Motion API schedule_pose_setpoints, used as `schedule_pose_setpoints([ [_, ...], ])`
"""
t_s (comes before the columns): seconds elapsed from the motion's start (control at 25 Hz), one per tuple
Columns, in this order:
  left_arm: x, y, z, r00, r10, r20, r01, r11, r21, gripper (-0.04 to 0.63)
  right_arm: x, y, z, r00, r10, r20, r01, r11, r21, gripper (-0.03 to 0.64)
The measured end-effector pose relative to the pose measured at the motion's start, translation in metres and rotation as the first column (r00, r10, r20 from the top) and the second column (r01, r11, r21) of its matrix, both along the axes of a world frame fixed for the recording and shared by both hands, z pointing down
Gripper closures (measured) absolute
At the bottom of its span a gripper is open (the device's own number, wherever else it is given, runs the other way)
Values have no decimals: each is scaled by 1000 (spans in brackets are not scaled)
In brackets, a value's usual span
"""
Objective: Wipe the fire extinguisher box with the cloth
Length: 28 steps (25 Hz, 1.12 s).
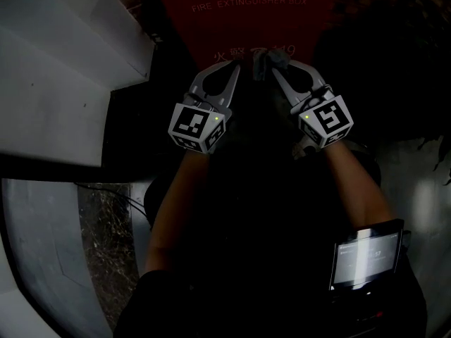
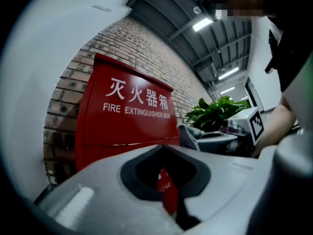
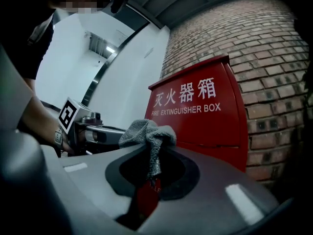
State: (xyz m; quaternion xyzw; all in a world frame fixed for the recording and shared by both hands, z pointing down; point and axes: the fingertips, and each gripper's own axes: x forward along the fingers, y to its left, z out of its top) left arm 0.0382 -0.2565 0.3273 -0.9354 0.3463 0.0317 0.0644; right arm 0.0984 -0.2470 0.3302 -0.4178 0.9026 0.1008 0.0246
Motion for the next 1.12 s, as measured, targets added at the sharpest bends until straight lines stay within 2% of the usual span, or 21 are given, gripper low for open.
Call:
schedule_pose_setpoints([
  [0.32,-3,-1,26,999,-32,-9,31,998,-46,592,-10,5,16,1000,-15,-18,15,1000,2,584],
  [0.68,-5,20,25,999,-30,-24,28,997,-71,592,-27,33,18,996,-67,-54,67,998,-3,584],
  [0.88,-5,14,39,1000,-30,-3,30,996,-87,592,-25,27,25,997,-72,-17,71,997,-22,584],
  [1.12,-5,15,36,999,-32,-10,31,995,-96,592,-25,28,20,997,-75,-21,75,997,-22,584],
])
